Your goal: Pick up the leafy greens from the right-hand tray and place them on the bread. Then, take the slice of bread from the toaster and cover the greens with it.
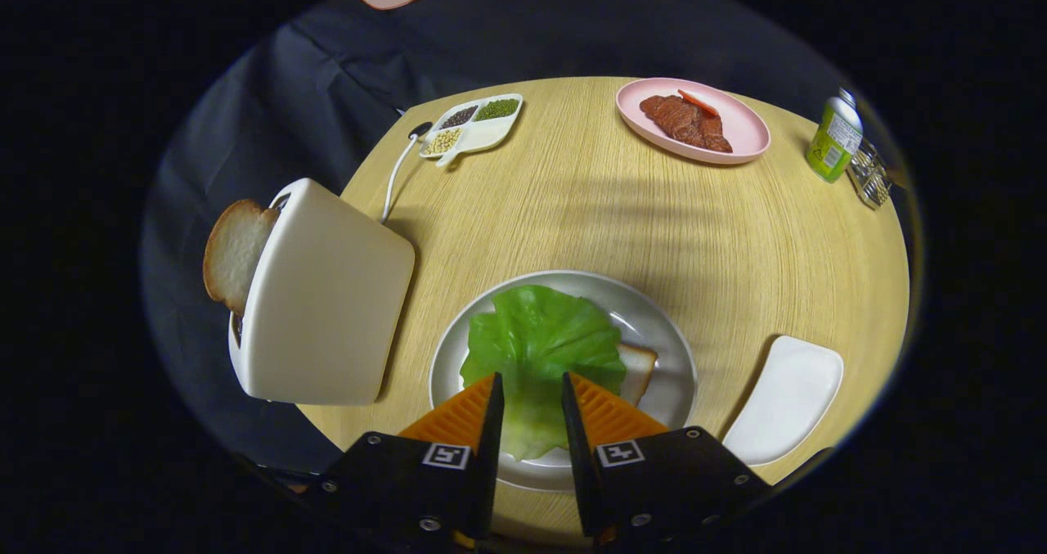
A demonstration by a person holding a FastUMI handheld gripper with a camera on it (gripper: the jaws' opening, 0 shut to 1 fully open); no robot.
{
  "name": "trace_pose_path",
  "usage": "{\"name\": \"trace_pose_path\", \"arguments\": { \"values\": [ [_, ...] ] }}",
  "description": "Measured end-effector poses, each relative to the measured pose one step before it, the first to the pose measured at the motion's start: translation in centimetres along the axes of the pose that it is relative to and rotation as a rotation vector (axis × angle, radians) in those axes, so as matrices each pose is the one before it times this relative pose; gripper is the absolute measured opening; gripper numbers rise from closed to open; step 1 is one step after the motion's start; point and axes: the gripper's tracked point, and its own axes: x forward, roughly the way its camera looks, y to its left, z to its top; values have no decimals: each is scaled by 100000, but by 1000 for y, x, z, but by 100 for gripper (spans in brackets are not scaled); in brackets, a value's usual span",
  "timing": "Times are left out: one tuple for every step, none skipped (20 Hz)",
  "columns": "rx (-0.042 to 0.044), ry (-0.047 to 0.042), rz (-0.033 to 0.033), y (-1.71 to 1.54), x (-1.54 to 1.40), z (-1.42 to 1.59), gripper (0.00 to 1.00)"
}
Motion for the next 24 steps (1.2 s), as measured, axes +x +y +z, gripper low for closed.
{"name": "trace_pose_path", "arguments": {
  "values": [
    [341,-1143,-98,174,-507,315,51],
    [190,-1319,183,320,-530,290,53],
    [185,-1322,292,339,-664,536,56],
    [132,-1352,241,402,-744,437,58],
    [140,-1561,418,516,-755,715,61],
    [145,-1483,402,556,-745,598,64],
    [481,-1327,995,784,-515,604,71],
    [1209,-892,1107,777,-595,775,74],
    [1479,-622,1140,807,-656,704,79],
    [351,-885,386,727,-495,742,81],
    [-1621,-1442,-745,520,-370,873,83],
    [-3458,-860,-1995,110,-314,658,84],
    [-3068,-486,-1562,276,-141,666,88],
    [-1752,942,-455,927,-172,208,90],
    [-1041,641,660,1033,-153,324,94],
    [-964,277,580,1079,-58,382,95],
    [-1480,71,946,1032,-209,623,96],
    [-1465,-271,693,1028,-277,813,96],
    [-1452,-137,724,1131,-212,612,96],
    [-1176,202,330,1041,-81,737,96],
    [-1283,-63,352,1023,-9,688,96],
    [-1290,374,-455,813,159,427,96],
    [-1648,558,-714,581,252,464,96],
    [-1602,1048,-989,506,278,152,96]
  ]
}}
